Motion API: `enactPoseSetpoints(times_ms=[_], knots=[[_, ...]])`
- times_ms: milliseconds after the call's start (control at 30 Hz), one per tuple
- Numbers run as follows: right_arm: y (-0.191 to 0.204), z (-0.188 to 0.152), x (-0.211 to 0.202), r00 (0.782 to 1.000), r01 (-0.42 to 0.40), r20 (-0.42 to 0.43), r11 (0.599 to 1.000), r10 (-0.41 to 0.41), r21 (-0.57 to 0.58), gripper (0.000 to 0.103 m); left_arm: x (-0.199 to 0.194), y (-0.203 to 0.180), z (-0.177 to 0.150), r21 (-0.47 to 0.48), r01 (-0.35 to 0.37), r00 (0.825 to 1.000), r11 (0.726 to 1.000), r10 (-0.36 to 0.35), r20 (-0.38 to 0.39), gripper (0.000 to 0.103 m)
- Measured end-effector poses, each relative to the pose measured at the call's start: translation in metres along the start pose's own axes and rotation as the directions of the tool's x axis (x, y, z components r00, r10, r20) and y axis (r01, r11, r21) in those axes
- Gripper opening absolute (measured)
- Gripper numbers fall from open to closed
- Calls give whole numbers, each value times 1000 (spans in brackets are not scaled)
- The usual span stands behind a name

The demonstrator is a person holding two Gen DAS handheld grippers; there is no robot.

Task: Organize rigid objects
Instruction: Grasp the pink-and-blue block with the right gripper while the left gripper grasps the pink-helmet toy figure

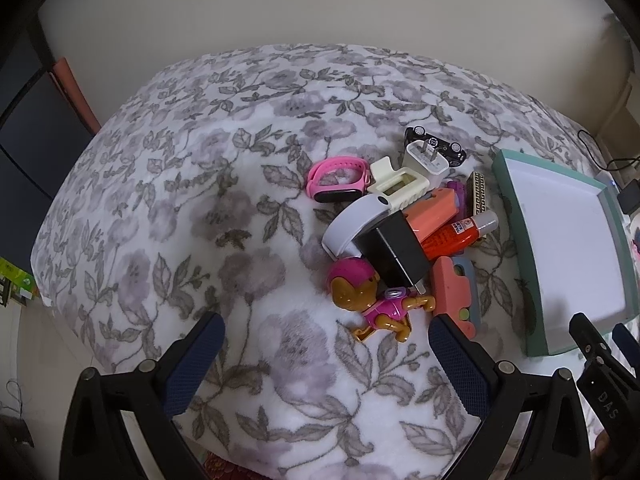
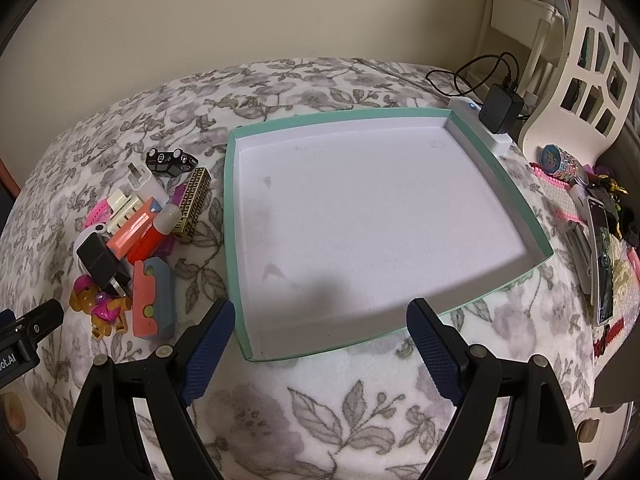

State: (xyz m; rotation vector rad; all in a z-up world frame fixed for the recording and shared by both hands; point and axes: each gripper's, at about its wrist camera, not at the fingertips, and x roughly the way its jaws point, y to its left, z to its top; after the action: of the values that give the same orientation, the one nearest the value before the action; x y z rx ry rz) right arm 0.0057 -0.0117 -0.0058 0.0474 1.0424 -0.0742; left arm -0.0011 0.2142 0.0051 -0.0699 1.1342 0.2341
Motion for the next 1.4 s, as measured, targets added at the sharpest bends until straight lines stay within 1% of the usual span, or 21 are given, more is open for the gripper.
enactPoseSetpoints(times_ms=[167, 267, 333, 467, 600, 667, 767, 933, 1133, 1200, 1267, 1333, 1400], knots=[[20, 1, -10, 997, -58, 43, 996, 61, -68, 88, 3, 19, 5, -76, -8, 1000, 997, 7, -9, 103], [40, 2, -8, 993, -108, 28, 988, 112, -108, 88, 8, 30, 9, -112, -26, 1000, 993, 24, -21, 103], [55, 3, -7, 991, -125, 25, 982, 129, -143, 88, 15, 39, 11, -147, -30, 999, 989, 25, -39, 103], [87, 5, -1, 985, -169, 6, 963, 174, -212, 88, 30, 49, 14, -194, -8, 997, 981, -7, -79, 103], [106, 7, 17, 983, -183, -38, 957, 179, -226, 86, 44, 48, 16, -203, 7, 994, 979, -29, -107, 103], [112, 8, 26, 983, -182, -64, 954, 172, -236, 76, 51, 47, 18, -216, 29, 991, 976, -57, -124, 103], [119, 8, 41, 983, -178, -98, 953, 158, -247, 75, 60, 46, 20, -234, 51, 986, 971, -85, -141, 103], [120, 7, 53, 981, -172, -130, 951, 143, -255, 75, 70, 39, 23, -225, 75, 981, 971, -113, -159, 103], [120, 8, 60, 977, -187, -144, 950, 154, -249, 74, 80, 25, 24, -174, 60, 978, 983, -93, -189, 103], [121, 7, 60, 978, -187, -142, 950, 155, -250, 74, 79, 23, 25, -170, 64, 978, 983, -96, -188, 102], [120, 7, 59, 975, -199, -147, 949, 167, -243, 67, 78, 23, 25, -166, 68, 977, 984, -99, -187, 98], [121, 5, 58, 972, -209, -157, 947, 174, -243, 64, 77, 22, 26, -163, 67, 977, 984, -98, -188, 94], [121, 2, 56, 971, -210, -165, 944, 171, -254, 63, 77, 22, 26, -160, 69, 977, 985, -99, -189, 93]])
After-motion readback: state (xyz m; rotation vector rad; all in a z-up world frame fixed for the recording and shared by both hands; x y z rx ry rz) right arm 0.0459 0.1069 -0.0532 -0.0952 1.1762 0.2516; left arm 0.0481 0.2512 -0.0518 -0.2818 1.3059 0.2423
